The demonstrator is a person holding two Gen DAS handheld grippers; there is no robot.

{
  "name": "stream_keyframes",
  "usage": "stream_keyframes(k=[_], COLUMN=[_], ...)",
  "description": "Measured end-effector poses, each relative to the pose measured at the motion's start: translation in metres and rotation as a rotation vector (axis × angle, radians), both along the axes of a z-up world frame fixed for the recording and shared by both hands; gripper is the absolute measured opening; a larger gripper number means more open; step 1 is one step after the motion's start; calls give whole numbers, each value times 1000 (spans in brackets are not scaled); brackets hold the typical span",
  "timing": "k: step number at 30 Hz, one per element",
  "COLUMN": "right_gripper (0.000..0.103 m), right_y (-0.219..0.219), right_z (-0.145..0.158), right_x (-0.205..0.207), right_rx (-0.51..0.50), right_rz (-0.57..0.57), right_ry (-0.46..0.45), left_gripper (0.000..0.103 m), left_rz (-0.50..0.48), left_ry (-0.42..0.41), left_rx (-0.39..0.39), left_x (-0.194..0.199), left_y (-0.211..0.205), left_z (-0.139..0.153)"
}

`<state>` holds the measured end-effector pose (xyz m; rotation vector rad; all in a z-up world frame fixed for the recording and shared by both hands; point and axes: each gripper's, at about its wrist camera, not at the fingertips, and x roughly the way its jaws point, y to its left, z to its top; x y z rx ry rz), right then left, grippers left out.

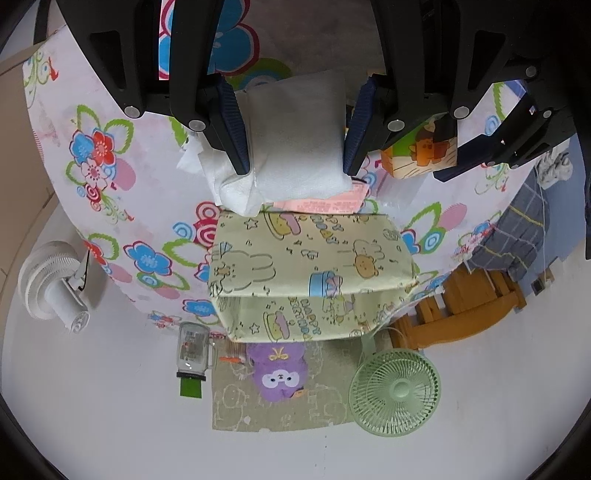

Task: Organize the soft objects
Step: 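Lift both held items and carry them toward the yellow box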

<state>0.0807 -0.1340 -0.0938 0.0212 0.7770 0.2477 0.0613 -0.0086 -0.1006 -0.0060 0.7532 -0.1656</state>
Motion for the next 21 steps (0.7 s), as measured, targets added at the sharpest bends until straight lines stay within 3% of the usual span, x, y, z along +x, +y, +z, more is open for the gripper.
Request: stream_keyframes(k=[21], right_gripper=[55], right_y=[-16], right_z=[40], right_x=[13], right_rx=[21], right_rz=[-23], right_ry=[-48], left_gripper=[62], left_rz=[-5], left_ry=[-46], left_rx=[9], left_x=[17], left_y=[-11], left_z=[38])
